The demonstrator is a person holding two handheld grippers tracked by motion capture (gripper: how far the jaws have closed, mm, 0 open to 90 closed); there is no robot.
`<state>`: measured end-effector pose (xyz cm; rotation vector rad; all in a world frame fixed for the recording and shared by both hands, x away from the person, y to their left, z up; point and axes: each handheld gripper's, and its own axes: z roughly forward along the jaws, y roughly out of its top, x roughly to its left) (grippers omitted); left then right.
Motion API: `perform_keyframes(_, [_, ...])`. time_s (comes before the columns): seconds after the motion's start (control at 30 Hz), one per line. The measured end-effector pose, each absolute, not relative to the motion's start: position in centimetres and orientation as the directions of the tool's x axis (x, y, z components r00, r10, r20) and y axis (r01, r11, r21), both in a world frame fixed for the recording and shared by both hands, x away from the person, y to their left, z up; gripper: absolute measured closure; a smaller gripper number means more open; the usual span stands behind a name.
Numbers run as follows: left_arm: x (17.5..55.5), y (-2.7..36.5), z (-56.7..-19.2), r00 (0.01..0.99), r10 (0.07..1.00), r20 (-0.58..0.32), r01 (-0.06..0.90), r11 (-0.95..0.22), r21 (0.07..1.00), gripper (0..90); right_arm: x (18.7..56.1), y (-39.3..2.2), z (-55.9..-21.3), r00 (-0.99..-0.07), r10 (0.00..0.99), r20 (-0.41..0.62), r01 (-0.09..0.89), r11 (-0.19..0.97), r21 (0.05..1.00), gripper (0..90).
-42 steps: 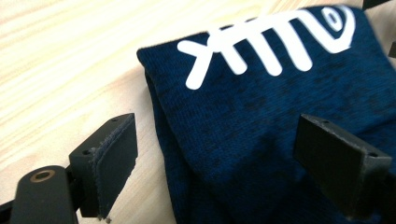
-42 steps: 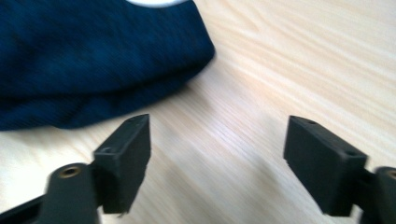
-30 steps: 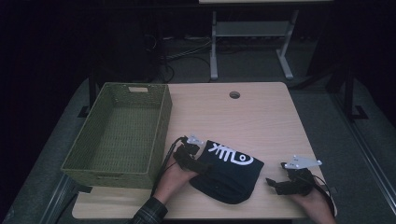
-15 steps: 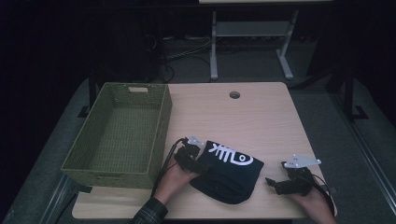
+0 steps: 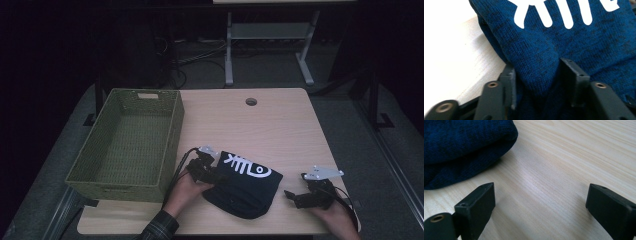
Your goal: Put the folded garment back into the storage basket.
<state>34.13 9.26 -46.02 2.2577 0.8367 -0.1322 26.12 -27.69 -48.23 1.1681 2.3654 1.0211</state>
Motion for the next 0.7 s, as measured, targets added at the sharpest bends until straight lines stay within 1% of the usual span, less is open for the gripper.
perform_keyframes(0.03, [34.2,9.3,-46.0,0.784,0.528,-0.326,0.606,-0.537,0.587,57.2,26.1,-27.7,-48.2,-0.619,0.785,0.033,0.563,0.413,0.716,8.5])
perform_keyframes(0.07, [34.2,9.3,-46.0,0.783,0.526,-0.332,0.608,-0.537,0.585,61.3,26.1,-27.7,-48.2,-0.618,0.786,0.033,0.563,0.413,0.716,8.5])
perform_keyframes(0.1, [34.3,9.3,-46.0,0.782,0.526,-0.335,0.61,-0.537,0.582,61.3,26.1,-27.7,-48.2,-0.618,0.786,0.033,0.563,0.413,0.716,8.5])
perform_keyframes(0.17, [34.3,9.2,-46.0,0.78,0.527,-0.337,0.612,-0.535,0.582,65.9,26.1,-27.7,-48.2,-0.617,0.786,0.033,0.563,0.412,0.717,8.5])
perform_keyframes(0.3, [33.9,8.8,-45.6,0.791,0.537,-0.294,0.593,-0.555,0.583,67.9,26.1,-27.7,-48.2,-0.618,0.786,0.032,0.562,0.413,0.716,8.5])
perform_keyframes(0.53, [33.9,8.7,-45.3,0.783,0.546,-0.296,0.603,-0.553,0.575,68.6,26.1,-27.7,-48.2,-0.618,0.786,0.031,0.562,0.413,0.716,8.5])
perform_keyframes(0.57, [33.8,8.7,-45.0,0.792,0.543,-0.28,0.592,-0.569,0.571,69.5,26.1,-27.7,-48.2,-0.616,0.787,0.034,0.565,0.411,0.716,8.5])
perform_keyframes(0.7, [33.7,8.5,-44.6,0.804,0.534,-0.26,0.574,-0.585,0.573,70.1,26.1,-27.7,-48.2,-0.616,0.787,0.034,0.565,0.412,0.715,8.5])
